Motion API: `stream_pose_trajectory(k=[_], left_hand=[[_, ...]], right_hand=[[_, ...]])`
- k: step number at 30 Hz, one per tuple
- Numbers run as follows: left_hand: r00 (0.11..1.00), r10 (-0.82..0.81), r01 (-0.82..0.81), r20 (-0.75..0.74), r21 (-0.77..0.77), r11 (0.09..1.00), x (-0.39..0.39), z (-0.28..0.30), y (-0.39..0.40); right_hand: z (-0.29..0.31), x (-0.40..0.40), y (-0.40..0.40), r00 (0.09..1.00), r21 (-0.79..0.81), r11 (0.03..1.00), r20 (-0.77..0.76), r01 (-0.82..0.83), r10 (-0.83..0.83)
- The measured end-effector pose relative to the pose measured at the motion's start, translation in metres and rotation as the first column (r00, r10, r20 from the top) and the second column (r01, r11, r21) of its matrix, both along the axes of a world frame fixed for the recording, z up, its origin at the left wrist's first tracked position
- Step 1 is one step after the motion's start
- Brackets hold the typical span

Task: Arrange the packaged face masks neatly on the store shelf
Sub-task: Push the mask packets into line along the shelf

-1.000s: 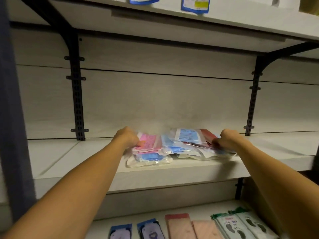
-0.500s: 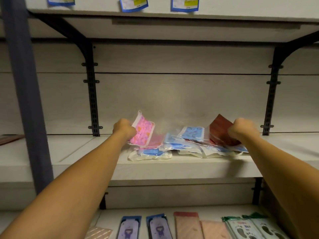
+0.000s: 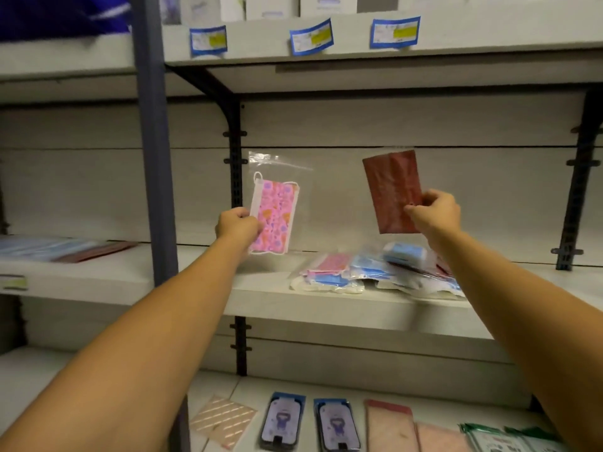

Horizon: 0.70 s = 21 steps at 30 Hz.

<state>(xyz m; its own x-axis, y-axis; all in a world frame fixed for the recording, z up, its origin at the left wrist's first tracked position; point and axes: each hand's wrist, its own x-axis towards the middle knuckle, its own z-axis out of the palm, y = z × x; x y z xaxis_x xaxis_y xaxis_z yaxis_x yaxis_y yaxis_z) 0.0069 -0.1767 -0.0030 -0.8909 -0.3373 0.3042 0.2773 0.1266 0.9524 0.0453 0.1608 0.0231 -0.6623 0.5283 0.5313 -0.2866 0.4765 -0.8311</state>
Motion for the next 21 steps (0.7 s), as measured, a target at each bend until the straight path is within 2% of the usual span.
stream_pose_trajectory(k=[3,7,14,21], left_hand=[[1.0,-0.014,0.014,-0.015,0.0,1.0,0.016,0.002,-0.02],[0.996,-0.055,0.051,-0.065,-0.061,0.997,0.042,-0.001,-0.05],[0.988,-0.154,0.151,-0.035,-0.071,0.986,0.093,-0.013,-0.124],[0.998,-0.052,0.052,-0.03,0.005,0.999,0.131,-0.018,-0.211]], right_hand=[[0.0,0.002,-0.031,0.989,-0.075,0.986,-0.004,-0.147,0.147],[-0.009,0.008,-0.075,0.944,-0.142,0.942,0.083,-0.306,0.319],[-0.027,0.032,-0.166,0.894,-0.155,0.902,0.145,-0.403,0.425],[-0.034,0.065,-0.254,0.819,-0.167,0.829,0.144,-0.533,0.555]])
